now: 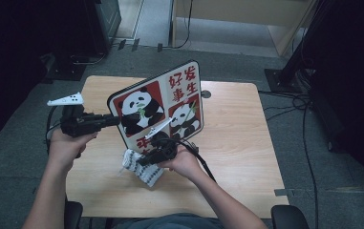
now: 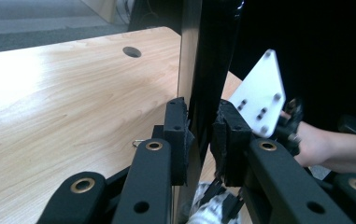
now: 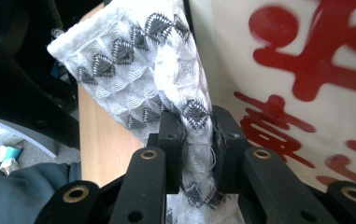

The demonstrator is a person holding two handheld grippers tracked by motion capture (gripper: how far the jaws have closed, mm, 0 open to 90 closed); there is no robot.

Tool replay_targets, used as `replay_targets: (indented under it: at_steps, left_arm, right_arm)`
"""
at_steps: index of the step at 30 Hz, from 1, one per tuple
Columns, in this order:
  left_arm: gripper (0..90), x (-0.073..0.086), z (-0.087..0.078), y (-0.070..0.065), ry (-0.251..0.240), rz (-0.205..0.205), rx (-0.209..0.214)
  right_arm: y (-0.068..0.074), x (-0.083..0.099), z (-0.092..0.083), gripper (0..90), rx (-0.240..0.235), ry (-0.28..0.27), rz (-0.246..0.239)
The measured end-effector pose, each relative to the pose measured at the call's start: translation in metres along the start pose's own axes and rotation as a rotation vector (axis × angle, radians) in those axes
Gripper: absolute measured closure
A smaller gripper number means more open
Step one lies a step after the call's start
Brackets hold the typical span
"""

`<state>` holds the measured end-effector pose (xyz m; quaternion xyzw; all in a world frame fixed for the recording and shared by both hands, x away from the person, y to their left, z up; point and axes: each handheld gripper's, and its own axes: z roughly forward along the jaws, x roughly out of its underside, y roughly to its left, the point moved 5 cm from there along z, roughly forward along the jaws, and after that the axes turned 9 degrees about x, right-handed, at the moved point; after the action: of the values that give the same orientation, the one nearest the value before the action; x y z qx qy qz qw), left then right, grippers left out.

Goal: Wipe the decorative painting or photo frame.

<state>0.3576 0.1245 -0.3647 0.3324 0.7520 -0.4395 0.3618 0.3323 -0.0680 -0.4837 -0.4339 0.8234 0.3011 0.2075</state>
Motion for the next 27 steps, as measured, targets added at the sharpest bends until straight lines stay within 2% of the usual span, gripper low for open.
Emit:
replay_targets:
  at_steps: [9, 16, 27]
  left_arm:
    - [77.3, 0.000, 0.000, 0.000, -0.003, -0.004, 0.002]
    - [77.3, 0.000, 0.000, 0.001, -0.006, -0.004, 0.002]
    - [77.0, 0.000, 0.000, 0.001, -0.014, -0.004, 0.001]
  right_arm:
    - [0.003, -0.019, -0.037, 78.0, 0.011, -0.057, -0.020]
    - [0.004, -0.040, -0.073, 78.1, 0.042, -0.129, -0.035]
    - [0.004, -0.088, -0.127, 77.8, 0.090, -0.178, -0.044]
